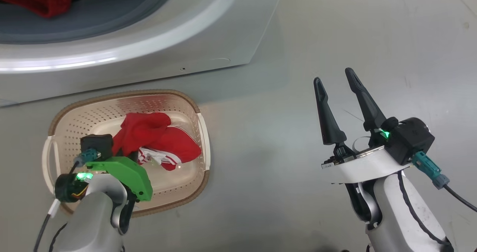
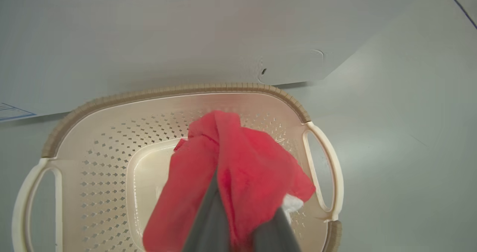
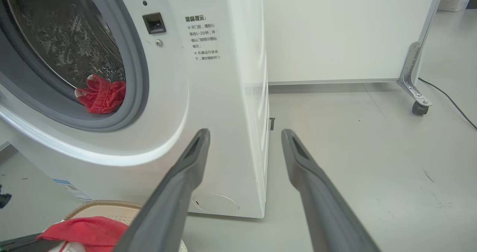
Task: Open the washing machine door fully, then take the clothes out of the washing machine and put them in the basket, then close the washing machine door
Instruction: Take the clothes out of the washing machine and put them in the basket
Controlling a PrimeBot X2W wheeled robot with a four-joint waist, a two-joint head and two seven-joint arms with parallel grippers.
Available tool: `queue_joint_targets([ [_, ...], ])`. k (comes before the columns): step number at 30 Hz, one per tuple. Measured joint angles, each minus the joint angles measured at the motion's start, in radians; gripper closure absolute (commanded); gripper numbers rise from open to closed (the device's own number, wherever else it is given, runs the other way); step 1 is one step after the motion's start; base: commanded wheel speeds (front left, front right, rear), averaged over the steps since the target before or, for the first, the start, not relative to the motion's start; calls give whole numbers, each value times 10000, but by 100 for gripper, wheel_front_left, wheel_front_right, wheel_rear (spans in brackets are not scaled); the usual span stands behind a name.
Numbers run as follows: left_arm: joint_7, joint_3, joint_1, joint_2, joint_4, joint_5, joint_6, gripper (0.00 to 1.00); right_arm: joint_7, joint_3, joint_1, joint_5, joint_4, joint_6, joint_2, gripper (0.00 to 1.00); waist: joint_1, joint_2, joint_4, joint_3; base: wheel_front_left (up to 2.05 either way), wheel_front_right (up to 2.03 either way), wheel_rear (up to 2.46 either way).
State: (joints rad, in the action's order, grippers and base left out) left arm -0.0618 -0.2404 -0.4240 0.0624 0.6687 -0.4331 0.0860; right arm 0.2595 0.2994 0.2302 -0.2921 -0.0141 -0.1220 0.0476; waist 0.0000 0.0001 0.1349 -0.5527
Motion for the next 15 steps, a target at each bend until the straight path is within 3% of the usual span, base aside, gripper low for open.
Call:
queue_joint_targets([
  [10, 830, 391, -1055, 201, 1452, -412, 35, 100, 0, -36, 406, -301, 138, 0, 0, 0, 0, 0, 563, -1033, 0, 0, 0],
  [11, 884, 433, -1139, 215, 1603, -439, 44, 83, 0, -33, 457, -337, 134, 0, 0, 0, 0, 0, 614, -1112, 0, 0, 0],
  [14, 1041, 487, -1257, 240, 1990, -558, 75, 5, 0, -144, 592, -337, 132, -2, -4, 0, 0, 0, 766, -1285, 0, 0, 0],
  [15, 1045, 485, -1294, 236, 2071, -591, 75, 0, 0, -186, 599, -337, 128, 0, -2, 0, 0, 0, 803, -1330, 0, 0, 0],
])
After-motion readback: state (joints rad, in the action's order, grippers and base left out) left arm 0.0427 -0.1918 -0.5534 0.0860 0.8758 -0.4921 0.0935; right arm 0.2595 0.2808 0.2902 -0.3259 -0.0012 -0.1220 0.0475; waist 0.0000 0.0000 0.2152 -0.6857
